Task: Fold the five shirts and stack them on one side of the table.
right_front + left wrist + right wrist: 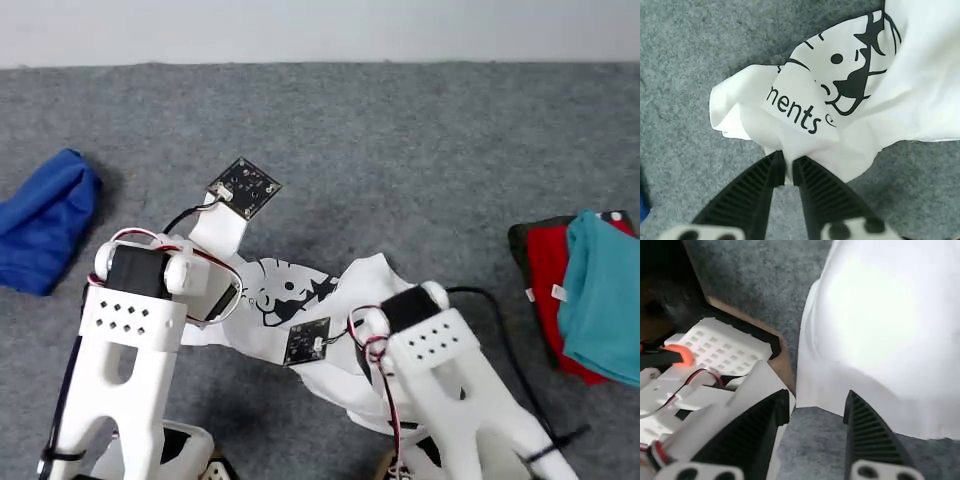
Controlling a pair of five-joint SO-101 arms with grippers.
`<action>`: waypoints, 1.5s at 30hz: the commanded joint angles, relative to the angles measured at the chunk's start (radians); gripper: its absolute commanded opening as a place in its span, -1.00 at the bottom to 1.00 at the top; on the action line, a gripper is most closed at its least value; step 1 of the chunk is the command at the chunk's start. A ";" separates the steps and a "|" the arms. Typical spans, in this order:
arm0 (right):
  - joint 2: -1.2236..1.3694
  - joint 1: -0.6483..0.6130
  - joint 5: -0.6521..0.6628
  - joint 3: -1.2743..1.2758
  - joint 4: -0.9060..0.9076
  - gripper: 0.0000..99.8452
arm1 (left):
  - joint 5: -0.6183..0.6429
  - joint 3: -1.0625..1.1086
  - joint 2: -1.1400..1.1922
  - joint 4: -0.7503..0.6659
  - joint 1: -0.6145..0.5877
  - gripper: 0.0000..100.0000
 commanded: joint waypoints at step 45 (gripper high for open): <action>-0.030 0.383 -0.379 -0.681 -0.252 -0.98 | 0.000 -0.142 -0.028 -0.095 0.000 -0.97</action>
